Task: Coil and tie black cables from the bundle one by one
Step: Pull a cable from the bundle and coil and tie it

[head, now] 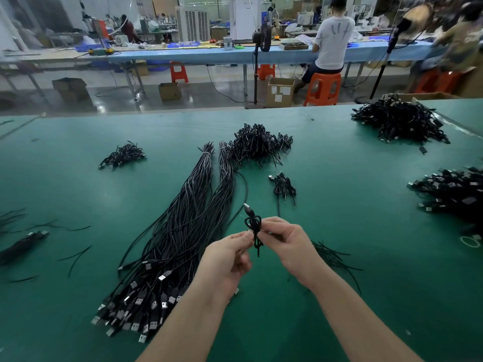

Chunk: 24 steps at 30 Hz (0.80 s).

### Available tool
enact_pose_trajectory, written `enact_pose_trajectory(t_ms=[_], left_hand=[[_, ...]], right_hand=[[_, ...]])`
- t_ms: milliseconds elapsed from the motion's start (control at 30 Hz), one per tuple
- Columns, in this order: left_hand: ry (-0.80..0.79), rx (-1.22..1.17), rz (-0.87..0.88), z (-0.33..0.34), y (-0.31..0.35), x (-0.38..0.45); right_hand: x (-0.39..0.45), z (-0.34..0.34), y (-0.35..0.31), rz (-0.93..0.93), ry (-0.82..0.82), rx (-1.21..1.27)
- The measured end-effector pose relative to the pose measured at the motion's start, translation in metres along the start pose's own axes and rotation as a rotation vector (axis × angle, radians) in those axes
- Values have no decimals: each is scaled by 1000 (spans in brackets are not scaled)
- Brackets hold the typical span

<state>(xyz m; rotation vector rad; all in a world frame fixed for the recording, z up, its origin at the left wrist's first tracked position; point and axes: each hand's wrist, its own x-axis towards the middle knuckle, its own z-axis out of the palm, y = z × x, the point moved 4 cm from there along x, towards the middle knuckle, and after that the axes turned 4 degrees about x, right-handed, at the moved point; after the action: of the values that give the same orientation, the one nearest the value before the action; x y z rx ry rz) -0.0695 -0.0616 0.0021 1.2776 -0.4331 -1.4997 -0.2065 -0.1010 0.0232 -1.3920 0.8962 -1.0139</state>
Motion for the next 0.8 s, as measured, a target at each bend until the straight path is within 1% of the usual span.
enact_pose_trajectory(t_ms=[67, 133, 200, 267, 333, 400, 500, 533, 567, 633, 667, 800], left_hand=[[-18, -39, -37, 1, -1, 2], [-30, -18, -9, 0, -1, 3], [-24, 39, 53, -3, 0, 3], [11, 166, 164, -6, 3, 3], [73, 364, 331, -8, 7, 1], [142, 583, 547, -8, 13, -3], [219, 902, 964, -5, 22, -16], [218, 979, 1083, -3, 23, -20], [205, 1029, 1163, -2, 22, -23], [177, 1082, 1222, 0, 19, -25], [173, 1094, 1228, 0, 18, -26], [171, 1109, 1224, -1, 17, -25]], right_hand=[[-1, 0, 0, -8, 23, 3], [0, 0, 1, 3, 37, 0], [-1, 0, 2, 16, 47, -4], [-2, 0, 3, 36, 61, 0], [-3, -1, 6, 82, 75, -24], [-2, -3, 10, 213, 88, -27], [-5, -4, 18, 490, 62, 173], [-7, -4, 20, 550, 16, 222], [-8, -3, 20, 580, -38, 253], [-8, 0, 20, 547, -129, 275], [-8, 0, 19, 511, -147, 278], [-5, 0, 20, 431, -114, 304]])
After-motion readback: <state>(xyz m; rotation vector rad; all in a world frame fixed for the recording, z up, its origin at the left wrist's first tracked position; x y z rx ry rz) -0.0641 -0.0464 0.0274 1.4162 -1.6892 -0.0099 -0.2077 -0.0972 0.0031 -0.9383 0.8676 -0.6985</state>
